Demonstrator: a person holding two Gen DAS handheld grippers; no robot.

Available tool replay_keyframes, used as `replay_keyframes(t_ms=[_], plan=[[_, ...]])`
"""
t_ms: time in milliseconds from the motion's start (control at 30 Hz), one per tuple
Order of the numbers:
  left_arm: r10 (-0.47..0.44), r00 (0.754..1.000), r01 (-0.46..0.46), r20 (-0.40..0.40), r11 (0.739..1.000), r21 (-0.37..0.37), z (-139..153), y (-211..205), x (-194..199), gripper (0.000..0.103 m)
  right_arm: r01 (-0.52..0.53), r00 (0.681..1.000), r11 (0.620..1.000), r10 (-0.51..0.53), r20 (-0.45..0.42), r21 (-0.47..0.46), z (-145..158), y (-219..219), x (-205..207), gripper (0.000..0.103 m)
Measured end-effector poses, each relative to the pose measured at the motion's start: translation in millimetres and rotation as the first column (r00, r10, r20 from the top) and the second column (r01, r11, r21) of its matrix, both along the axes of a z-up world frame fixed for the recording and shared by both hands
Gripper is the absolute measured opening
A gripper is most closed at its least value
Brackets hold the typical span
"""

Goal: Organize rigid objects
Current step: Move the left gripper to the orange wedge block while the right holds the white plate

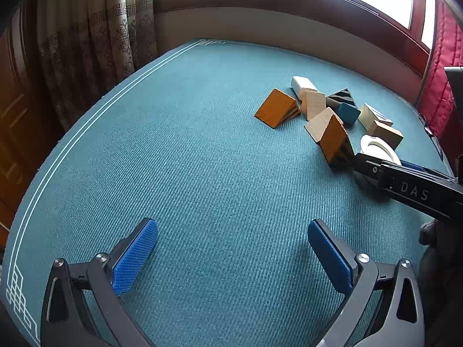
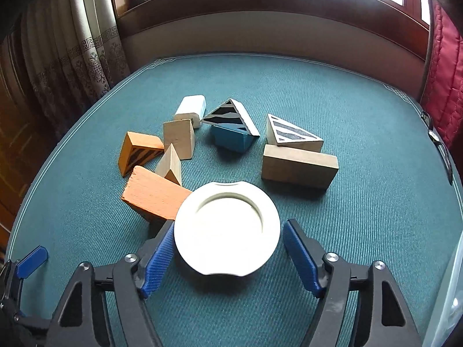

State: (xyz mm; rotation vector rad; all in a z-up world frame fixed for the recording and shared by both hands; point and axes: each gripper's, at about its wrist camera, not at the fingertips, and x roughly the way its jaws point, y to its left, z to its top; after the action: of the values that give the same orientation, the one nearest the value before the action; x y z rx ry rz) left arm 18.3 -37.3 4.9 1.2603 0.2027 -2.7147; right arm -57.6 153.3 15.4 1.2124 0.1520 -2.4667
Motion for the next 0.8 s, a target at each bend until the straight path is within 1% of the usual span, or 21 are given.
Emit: replay_keyframes(t_ms=[33, 233, 333, 433, 500, 567, 600, 700, 800], plan=[[-0.002, 1.000, 0.002, 0.003, 1.000, 0.002, -0.4, 0.3, -0.3, 0.103, 0.000, 1.000, 1.000, 0.000, -0.003, -0.003, 0.4, -0.1, 0.2, 0.069], [-0.013, 1.000, 0.013, 0.007, 1.000, 0.004, -0.1, 3.6, -1.8, 0.103, 0.000, 1.000, 1.000, 0.000, -0.019, -0.013, 0.2, 9.3, 7.9, 0.069], [-0.034, 0.999, 0.034, 0.013, 0.999, -0.006, 0.0, 7.8, -5.5, 0.103, 0.004, 1.000, 1.000, -0.005, -0.024, -0.016, -0.2, 19.1, 14.3, 0.069], [-0.081, 0.997, 0.081, 0.012, 0.996, -0.039, 1.6, 17.5, -8.0, 0.102, 0.011, 1.000, 1.000, -0.011, -0.025, -0.016, -0.7, 33.2, 21.6, 0.069], [-0.116, 0.993, 0.115, -0.004, 0.990, -0.083, 5.4, 26.7, -8.8, 0.099, 0.012, 0.999, 1.000, -0.012, -0.031, -0.008, -1.3, 42.8, 28.1, 0.069], [-0.148, 0.989, 0.144, -0.019, 0.980, -0.135, 10.5, 35.9, -11.9, 0.098, 0.015, 0.999, 1.000, -0.015, -0.035, -0.004, -2.8, 51.5, 36.8, 0.069], [-0.161, 0.987, 0.156, -0.025, 0.977, -0.149, 13.3, 39.6, -14.8, 0.097, 0.017, 0.999, 1.000, -0.017, -0.034, -0.006, -2.7, 56.0, 40.1, 0.069], [-0.189, 0.982, 0.184, -0.023, 0.971, -0.150, 21.6, 46.7, -29.1, 0.094, 0.021, 0.999, 1.000, -0.021, -0.031, -0.012, -3.0, 69.0, 47.5, 0.069], [-0.215, 0.976, 0.209, -0.025, 0.968, -0.142, 29.0, 52.8, -44.9, 0.094, 0.015, 0.999, 1.000, -0.016, -0.031, -0.016, -3.4, 73.8, 53.0, 0.069]])
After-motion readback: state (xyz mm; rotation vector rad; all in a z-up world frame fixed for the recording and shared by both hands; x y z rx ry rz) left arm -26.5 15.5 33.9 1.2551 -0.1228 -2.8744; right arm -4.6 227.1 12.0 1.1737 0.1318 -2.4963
